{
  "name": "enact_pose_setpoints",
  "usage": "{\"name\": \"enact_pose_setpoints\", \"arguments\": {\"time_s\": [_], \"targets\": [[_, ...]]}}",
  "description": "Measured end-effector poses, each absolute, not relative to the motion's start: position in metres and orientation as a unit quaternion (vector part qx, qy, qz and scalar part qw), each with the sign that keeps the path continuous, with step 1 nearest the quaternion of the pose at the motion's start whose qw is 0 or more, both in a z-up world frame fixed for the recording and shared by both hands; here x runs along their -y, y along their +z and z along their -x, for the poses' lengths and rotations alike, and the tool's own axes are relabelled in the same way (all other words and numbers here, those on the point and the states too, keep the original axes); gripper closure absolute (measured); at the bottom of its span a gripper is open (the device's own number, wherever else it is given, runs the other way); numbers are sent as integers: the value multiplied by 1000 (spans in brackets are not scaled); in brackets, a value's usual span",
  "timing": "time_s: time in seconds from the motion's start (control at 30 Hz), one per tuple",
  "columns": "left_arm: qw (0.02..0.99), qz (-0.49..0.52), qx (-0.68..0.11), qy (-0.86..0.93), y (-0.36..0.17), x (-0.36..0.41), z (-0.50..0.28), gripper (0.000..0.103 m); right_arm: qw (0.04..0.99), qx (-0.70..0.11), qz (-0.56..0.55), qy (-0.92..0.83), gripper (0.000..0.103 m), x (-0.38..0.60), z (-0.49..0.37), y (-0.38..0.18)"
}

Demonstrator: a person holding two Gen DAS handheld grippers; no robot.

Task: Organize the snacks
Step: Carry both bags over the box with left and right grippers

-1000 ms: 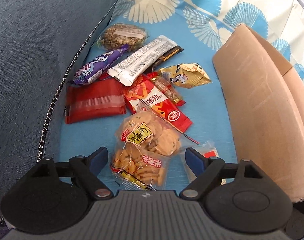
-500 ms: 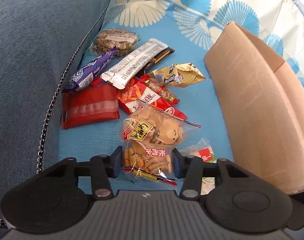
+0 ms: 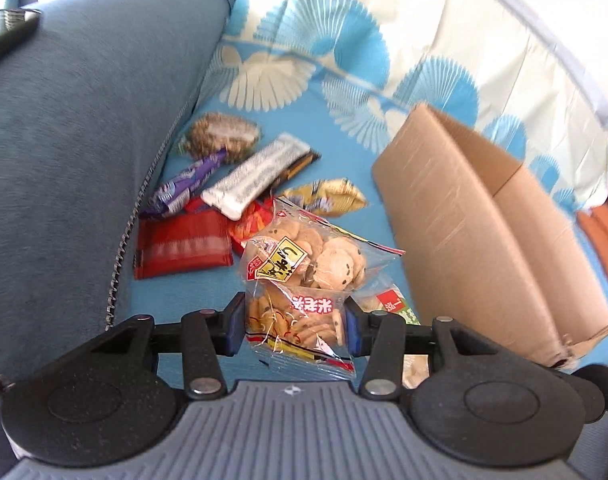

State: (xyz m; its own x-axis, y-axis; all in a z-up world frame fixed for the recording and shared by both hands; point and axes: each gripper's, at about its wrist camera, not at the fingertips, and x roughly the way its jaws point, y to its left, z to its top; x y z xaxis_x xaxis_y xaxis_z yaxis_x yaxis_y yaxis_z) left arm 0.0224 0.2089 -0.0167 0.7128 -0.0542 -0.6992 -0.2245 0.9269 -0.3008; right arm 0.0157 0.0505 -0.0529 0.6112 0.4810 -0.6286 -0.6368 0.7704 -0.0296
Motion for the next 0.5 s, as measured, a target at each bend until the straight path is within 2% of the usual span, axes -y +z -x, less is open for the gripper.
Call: {"name": "enact_pose_setpoints", "arguments": {"time_s": [0.27, 0.5], "targets": [[918, 214, -332, 45, -6, -215, -3, 51, 906, -267, 108, 311, 66, -39, 3, -15], [925, 203, -318, 42, 0, -211, 3, 51, 933, -198, 73, 291, 66, 0, 5, 35]]}}
